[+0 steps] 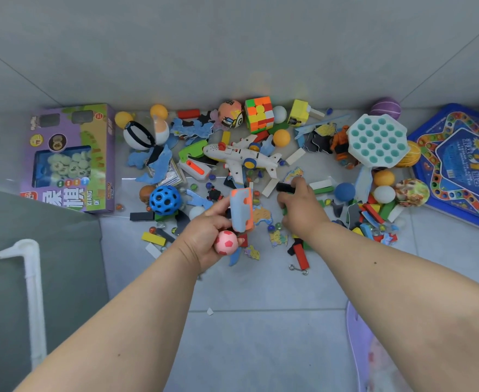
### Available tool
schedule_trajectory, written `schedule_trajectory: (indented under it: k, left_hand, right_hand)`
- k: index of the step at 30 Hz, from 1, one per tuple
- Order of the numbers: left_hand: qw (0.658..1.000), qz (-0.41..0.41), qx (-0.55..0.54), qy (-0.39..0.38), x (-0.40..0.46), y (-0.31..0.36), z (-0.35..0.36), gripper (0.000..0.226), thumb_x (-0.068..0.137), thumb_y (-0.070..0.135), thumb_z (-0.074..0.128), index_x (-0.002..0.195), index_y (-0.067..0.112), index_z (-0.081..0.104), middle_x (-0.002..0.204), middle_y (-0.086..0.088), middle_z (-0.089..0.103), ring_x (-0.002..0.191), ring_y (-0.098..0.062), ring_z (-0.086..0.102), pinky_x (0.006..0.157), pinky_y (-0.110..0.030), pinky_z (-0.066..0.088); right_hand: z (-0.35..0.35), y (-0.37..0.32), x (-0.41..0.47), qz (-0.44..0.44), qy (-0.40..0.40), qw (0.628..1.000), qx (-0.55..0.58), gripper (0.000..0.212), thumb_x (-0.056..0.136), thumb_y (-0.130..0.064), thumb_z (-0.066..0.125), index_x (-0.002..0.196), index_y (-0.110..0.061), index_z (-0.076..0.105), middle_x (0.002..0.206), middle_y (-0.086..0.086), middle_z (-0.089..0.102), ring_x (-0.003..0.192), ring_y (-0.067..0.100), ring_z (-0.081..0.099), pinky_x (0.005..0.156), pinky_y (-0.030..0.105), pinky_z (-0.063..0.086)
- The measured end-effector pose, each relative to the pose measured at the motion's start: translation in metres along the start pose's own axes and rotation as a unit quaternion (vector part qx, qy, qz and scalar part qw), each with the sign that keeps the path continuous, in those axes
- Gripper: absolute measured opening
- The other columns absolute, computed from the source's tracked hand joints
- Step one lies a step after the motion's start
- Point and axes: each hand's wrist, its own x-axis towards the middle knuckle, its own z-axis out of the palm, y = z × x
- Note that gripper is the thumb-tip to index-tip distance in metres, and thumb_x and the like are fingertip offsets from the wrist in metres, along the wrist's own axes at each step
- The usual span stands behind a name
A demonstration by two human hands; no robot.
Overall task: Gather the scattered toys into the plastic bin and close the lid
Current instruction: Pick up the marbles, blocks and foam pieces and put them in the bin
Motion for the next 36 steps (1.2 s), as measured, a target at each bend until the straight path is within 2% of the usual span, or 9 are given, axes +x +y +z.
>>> schedule_trajectory:
  k: [3,5,8,12,19,24,29,33,36]
  left_hand:
    - [0.996,-0.045,-0.07,-0.031,-0.005,-0.002,0.007,0.029,0.097,0.029,0.04,0.115,0.023,0.062,0.095,-0.006,0.073,0.078,-0.027,0.071,0.047,-0.022,0.045]
    - [0.996,-0.044,-0.074,-0.029,-0.006,-0.004,0.013,0.032,0.09,0.043,0.05,0.108,0.02,0.063,0.091,-0.008,0.071,0.075,-0.025,0.07,0.045,-0.021,0.045]
    - [0.998,-0.023,-0.049,-0.009,-0.004,-0.007,0.019,0.019,0.09,0.03,0.057,0.104,0.019,0.06,0.087,-0.009,0.067,0.07,-0.022,0.07,0.045,-0.021,0.046]
    - [0.998,-0.018,-0.055,0.026,-0.003,-0.009,0.019,0.015,0.093,0.028,0.056,0.104,0.018,0.058,0.082,-0.008,0.067,0.066,-0.02,0.069,0.046,-0.021,0.047]
    - [0.993,-0.03,-0.077,0.086,0.0,-0.014,0.012,0.036,0.091,0.032,0.059,0.121,0.011,0.053,0.09,-0.011,0.067,0.068,-0.021,0.07,0.047,-0.022,0.049]
    - [0.984,-0.044,-0.09,0.15,0.003,-0.011,0.008,0.016,0.093,0.031,0.057,0.097,0.016,0.056,0.086,-0.012,0.067,0.075,-0.025,0.065,0.054,-0.027,0.049]
    - [0.977,-0.045,-0.092,0.188,0.002,-0.013,0.005,0.029,0.091,0.033,0.059,0.112,0.016,0.052,0.099,-0.014,0.067,0.075,-0.024,0.065,0.053,-0.028,0.051]
    - [0.975,-0.052,-0.104,0.188,0.002,-0.015,0.002,0.019,0.092,0.032,0.059,0.103,0.02,0.051,0.096,-0.011,0.066,0.076,-0.024,0.065,0.057,-0.03,0.05]
    - [0.974,-0.056,-0.111,0.188,0.002,-0.015,0.002,0.014,0.092,0.032,0.058,0.096,0.021,0.052,0.094,-0.011,0.066,0.076,-0.023,0.065,0.059,-0.03,0.05]
  right_hand:
    - [-0.002,-0.001,0.003,-0.001,-0.01,1.0,-0.007,0.032,0.077,-0.002,0.065,0.105,-0.011,0.055,0.133,0.013,0.026,0.112,0.034,0.036,0.089,0.035,0.043]
    - [-0.004,-0.004,0.006,0.003,-0.017,1.0,-0.009,0.028,0.078,-0.001,0.064,0.102,-0.01,0.054,0.129,0.014,0.029,0.108,0.034,0.039,0.081,0.033,0.043]
    - [-0.006,-0.006,0.009,0.012,-0.031,0.999,-0.003,0.026,0.076,-0.003,0.065,0.098,-0.01,0.052,0.122,0.013,0.031,0.101,0.032,0.041,0.071,0.029,0.037]
    - [-0.009,-0.006,0.013,0.015,-0.039,0.999,0.009,0.03,0.075,-0.004,0.067,0.101,-0.01,0.053,0.122,0.013,0.032,0.093,0.028,0.04,0.069,0.026,0.033]
    - [-0.018,-0.004,0.013,0.029,-0.012,0.997,0.072,0.031,0.069,-0.011,0.072,0.094,-0.011,0.056,0.114,0.011,0.035,0.077,0.026,0.045,0.068,0.024,0.04]
    - [-0.021,-0.014,0.006,0.044,0.019,0.979,0.197,0.027,0.068,-0.008,0.072,0.092,-0.012,0.061,0.106,0.005,0.035,0.083,0.024,0.051,0.075,0.022,0.043]
    - [-0.013,-0.011,-0.001,0.065,0.01,0.983,0.171,0.045,0.075,-0.009,0.071,0.115,-0.012,0.051,0.119,0.011,0.037,0.082,0.022,0.048,0.073,0.02,0.035]
    - [-0.013,-0.027,0.007,0.029,-0.007,0.992,0.121,0.054,0.076,-0.018,0.075,0.122,-0.013,0.047,0.124,0.013,0.038,0.097,0.031,0.054,0.082,0.03,0.043]
    - [-0.002,-0.038,0.011,-0.031,-0.063,0.997,0.018,0.05,0.08,-0.014,0.068,0.125,-0.013,0.047,0.122,0.015,0.038,0.099,0.034,0.052,0.078,0.03,0.042]
